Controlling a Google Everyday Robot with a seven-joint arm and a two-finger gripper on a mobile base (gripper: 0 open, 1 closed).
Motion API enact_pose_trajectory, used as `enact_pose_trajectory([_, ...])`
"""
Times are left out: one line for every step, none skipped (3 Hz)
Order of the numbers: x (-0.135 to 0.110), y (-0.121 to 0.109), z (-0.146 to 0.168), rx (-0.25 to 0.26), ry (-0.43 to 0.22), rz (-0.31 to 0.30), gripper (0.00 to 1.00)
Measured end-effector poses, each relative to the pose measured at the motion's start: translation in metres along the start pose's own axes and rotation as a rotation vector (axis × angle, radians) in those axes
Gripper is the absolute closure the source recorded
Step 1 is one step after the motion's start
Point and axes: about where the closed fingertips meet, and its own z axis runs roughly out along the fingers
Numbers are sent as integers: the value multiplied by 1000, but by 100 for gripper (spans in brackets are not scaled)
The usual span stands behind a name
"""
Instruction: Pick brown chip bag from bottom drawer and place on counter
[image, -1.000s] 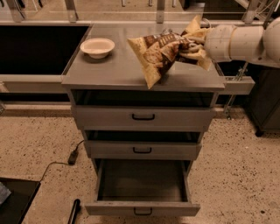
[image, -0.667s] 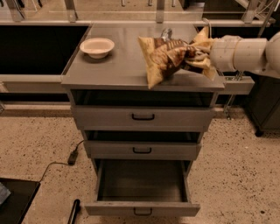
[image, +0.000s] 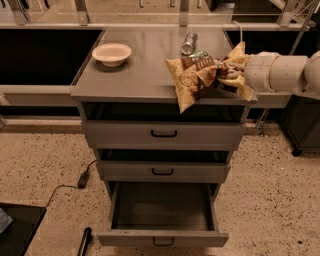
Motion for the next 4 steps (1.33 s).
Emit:
enact_pose_trajectory([7, 3, -2, 4, 15, 14, 100])
enact_pose_trajectory([7, 3, -2, 4, 15, 14, 100])
enact_pose_trajectory([15, -2, 3, 5, 29, 5, 100])
enact_pose_trajectory([45, 5, 22, -38, 60, 19, 100])
